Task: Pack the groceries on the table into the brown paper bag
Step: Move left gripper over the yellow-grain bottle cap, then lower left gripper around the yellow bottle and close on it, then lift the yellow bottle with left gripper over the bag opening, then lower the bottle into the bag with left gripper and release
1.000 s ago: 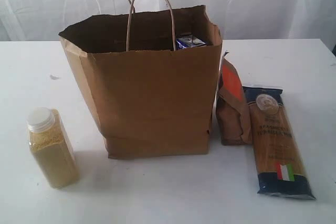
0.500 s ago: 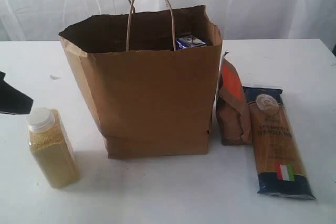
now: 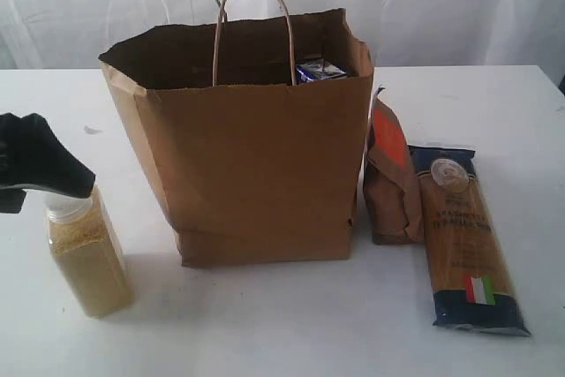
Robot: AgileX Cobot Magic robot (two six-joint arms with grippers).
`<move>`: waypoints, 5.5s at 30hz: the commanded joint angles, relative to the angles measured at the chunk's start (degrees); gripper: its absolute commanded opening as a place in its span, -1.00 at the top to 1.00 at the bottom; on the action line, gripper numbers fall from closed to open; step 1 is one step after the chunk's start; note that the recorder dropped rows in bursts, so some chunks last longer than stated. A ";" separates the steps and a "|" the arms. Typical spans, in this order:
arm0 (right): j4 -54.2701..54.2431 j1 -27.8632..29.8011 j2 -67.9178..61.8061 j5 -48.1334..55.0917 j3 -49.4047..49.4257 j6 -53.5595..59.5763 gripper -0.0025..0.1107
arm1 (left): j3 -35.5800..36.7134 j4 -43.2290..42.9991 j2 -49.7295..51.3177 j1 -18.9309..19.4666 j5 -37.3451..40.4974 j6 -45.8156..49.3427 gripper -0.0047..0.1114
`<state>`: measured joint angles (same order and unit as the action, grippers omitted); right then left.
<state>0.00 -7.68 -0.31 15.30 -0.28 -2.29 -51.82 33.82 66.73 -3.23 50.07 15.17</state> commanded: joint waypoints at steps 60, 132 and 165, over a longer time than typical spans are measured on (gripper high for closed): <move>0.00 0.24 0.31 -0.35 0.28 -0.07 0.95 | -16.83 -26.77 28.08 -16.36 5.61 -30.77 -0.50; 0.00 0.24 0.31 -0.35 0.28 -0.07 0.95 | -53.84 -22.46 18.65 -22.24 19.90 -19.82 0.92; 0.00 0.24 0.31 -0.35 0.28 -1.09 0.95 | -47.83 -28.08 22.89 -22.24 19.90 -20.72 0.92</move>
<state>0.00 -7.68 -0.31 15.30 -0.28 -3.04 -99.41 5.99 89.42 -25.39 64.85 -5.01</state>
